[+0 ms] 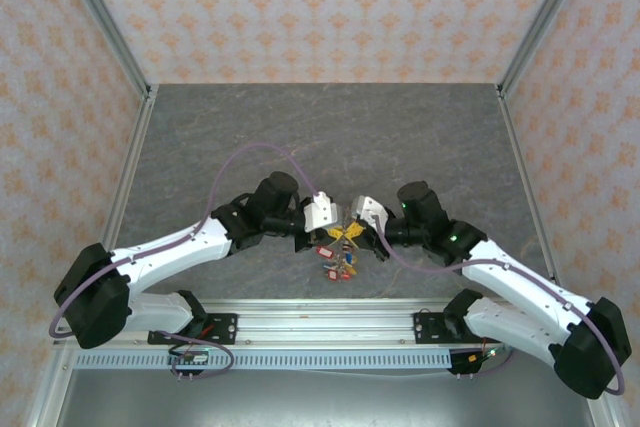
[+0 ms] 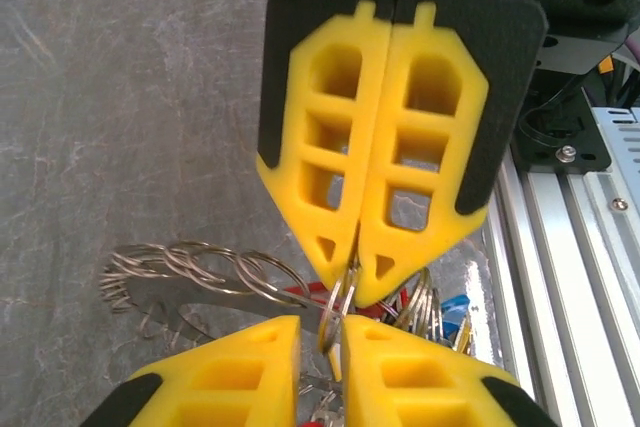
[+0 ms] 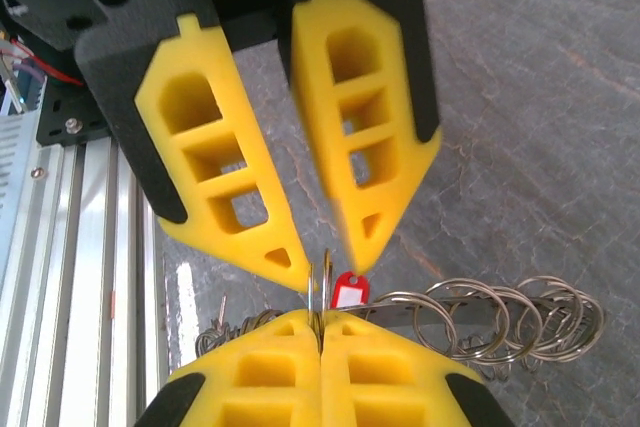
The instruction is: Put the keys on the keyring
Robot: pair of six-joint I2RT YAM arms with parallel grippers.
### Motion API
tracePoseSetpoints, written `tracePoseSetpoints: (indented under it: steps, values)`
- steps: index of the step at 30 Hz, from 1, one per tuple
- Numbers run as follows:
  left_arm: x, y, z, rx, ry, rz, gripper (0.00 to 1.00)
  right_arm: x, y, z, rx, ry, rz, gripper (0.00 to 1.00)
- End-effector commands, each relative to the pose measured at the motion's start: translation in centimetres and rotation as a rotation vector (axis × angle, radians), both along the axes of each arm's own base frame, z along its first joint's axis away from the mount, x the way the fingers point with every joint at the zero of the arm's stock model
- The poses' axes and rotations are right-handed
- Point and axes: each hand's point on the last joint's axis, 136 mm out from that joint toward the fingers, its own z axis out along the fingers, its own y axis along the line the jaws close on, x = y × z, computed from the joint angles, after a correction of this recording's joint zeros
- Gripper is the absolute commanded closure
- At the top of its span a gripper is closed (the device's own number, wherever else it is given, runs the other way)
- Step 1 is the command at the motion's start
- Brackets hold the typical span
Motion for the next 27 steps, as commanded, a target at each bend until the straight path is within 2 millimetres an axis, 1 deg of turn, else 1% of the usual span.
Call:
tracePoseSetpoints:
  steps: [1,11,17,20,22,25,26,27]
  values:
    - [0.4,-0.3,2.0,0.005,-0.069,-0.008,0.81,0.2,0.5,2.3,0.022,-0.047,0.038,1.0]
    - [-0.2,-0.1,0.6,0.087,-0.044,-0.061,0.8,0.4,1.1,3.4,0.051,-0.069,0.058,1.0]
    - [-0.3,-0.5,0.9,0.071,-0.033,-0.077,0.8,0.3,1.3,3.6,0.066,-0.067,0.069,0.99]
    - [-0.3,-0.7,1.4,0.056,-0.039,-0.08,0.81,0.4,1.3,3.6,0.061,-0.067,0.062,0.99]
    - [-0.2,-0.8,1.5,0.054,-0.041,-0.082,0.83,0.5,1.3,3.5,0.057,-0.064,0.058,0.99]
    - [-0.3,-0.7,1.6,0.054,-0.046,-0.083,0.97,0.6,1.1,3.2,0.044,-0.06,0.045,0.97]
    - [-0.3,-0.7,1.5,0.054,-0.048,-0.081,1.0,0.6,1.0,3.1,0.041,-0.063,0.038,0.96]
    - [-0.3,-0.6,1.4,0.054,-0.051,-0.077,1.0,0.6,0.9,3.0,0.039,-0.063,0.031,0.95]
